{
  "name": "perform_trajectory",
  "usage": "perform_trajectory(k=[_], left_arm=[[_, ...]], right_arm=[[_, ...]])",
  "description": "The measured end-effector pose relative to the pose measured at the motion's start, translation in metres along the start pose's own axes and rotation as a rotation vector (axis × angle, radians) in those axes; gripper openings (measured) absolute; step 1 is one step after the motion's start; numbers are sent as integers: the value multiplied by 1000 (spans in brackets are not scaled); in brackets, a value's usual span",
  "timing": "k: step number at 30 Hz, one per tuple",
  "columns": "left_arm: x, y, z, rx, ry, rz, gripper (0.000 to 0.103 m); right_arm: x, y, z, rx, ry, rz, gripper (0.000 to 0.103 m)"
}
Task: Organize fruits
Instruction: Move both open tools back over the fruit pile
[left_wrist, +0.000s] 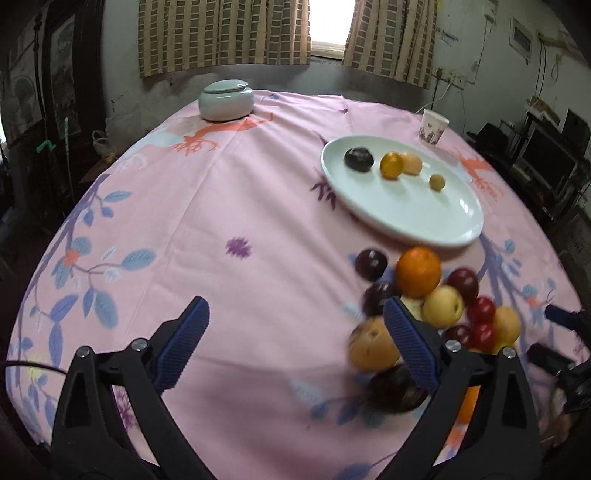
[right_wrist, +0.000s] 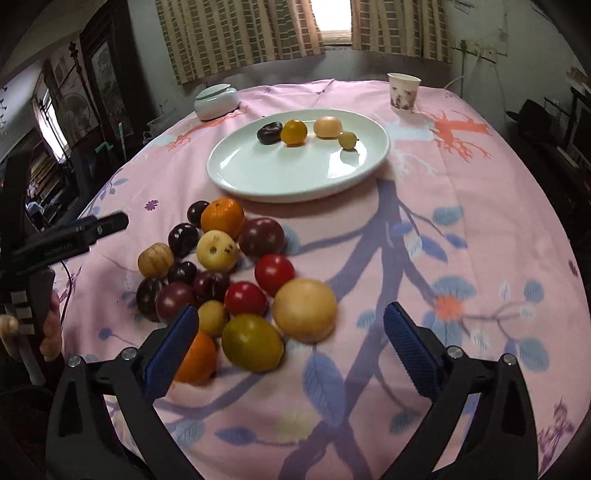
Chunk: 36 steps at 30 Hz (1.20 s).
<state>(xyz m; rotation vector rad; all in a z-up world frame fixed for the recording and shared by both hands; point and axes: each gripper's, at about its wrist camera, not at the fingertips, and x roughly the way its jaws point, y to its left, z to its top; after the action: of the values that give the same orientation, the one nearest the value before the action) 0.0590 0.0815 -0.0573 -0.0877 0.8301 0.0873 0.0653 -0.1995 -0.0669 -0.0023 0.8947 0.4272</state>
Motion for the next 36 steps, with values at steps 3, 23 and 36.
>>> perform_trajectory(k=[3, 23, 36], left_arm=[[-2, 1, -22, 52, 28, 12, 97], [4, -4, -22, 38, 77, -28, 97], [42, -36, -8, 83, 153, -64, 84]], right_arm=[[-11, 2, -13, 39, -19, 70, 83], [25, 19, -19, 19, 90, 79, 42], [10, 5, -32, 53, 92, 94, 42]])
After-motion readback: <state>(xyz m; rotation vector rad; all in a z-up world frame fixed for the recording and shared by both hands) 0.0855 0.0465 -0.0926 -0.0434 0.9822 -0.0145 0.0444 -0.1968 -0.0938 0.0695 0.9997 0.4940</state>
